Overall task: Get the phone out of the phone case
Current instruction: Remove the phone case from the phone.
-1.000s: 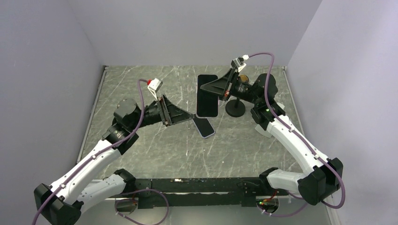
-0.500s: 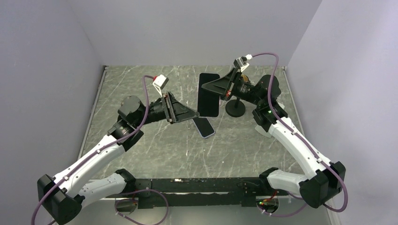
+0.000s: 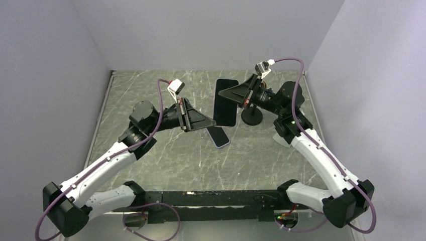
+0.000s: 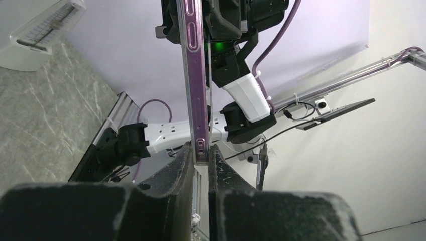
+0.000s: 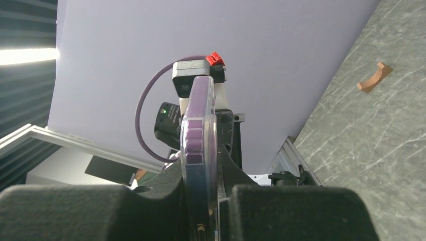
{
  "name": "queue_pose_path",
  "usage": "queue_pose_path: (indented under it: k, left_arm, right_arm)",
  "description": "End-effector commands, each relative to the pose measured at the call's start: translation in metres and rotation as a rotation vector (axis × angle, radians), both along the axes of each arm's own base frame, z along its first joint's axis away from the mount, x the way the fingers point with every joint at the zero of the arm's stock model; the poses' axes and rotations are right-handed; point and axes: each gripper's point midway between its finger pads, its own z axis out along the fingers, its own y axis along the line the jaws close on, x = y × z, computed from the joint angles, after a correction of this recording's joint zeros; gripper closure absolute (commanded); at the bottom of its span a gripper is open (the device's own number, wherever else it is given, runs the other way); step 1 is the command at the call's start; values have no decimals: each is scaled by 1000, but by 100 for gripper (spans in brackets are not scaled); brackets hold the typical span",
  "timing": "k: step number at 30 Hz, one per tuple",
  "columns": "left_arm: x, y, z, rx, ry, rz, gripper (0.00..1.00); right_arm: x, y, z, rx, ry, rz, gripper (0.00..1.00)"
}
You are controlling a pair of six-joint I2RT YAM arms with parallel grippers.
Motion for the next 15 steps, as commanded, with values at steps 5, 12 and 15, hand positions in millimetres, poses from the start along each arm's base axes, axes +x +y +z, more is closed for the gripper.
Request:
queue_pose_path:
  k: [5,12,15]
  left_arm:
    - [-9,8,12,63,-259,43,100]
    - [-24,0,6,52,-476,-147,100]
    - [-21,-4,5,61,-532,-173,100]
  right_arm:
    - [-19,-7,31,128,96,38,100]
    - [-37,-15,39,294,291,139,100]
    - [-43,-21,50,363,314,163,100]
